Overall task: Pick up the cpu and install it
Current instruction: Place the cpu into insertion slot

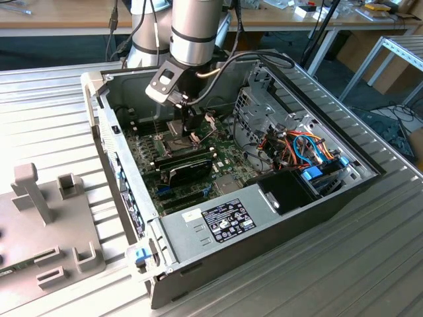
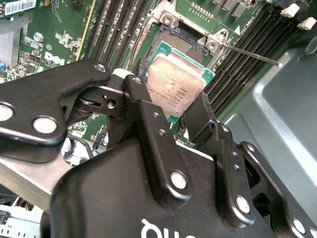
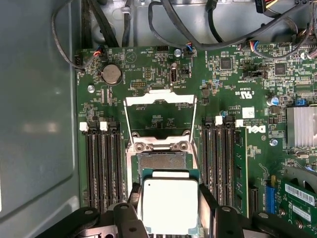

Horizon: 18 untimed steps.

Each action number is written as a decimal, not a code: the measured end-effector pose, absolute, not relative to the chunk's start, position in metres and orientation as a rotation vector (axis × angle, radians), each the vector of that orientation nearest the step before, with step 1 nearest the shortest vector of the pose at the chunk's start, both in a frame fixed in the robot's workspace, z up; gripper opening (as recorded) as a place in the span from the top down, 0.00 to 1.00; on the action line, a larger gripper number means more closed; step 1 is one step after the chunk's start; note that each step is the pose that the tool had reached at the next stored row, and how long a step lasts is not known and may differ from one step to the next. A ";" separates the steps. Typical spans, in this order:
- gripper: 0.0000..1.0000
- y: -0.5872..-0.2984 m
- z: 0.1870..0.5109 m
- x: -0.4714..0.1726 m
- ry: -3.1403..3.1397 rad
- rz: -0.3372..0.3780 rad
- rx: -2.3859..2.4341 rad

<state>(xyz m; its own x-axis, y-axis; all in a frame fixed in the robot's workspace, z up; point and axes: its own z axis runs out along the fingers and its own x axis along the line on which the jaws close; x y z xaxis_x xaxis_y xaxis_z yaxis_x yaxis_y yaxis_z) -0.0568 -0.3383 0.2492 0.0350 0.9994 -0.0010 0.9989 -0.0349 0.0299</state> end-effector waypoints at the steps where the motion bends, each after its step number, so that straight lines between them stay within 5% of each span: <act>1: 0.45 -0.338 0.249 -0.057 2.172 0.031 2.238; 18: 0.45 -0.335 0.225 -0.055 2.229 0.015 2.170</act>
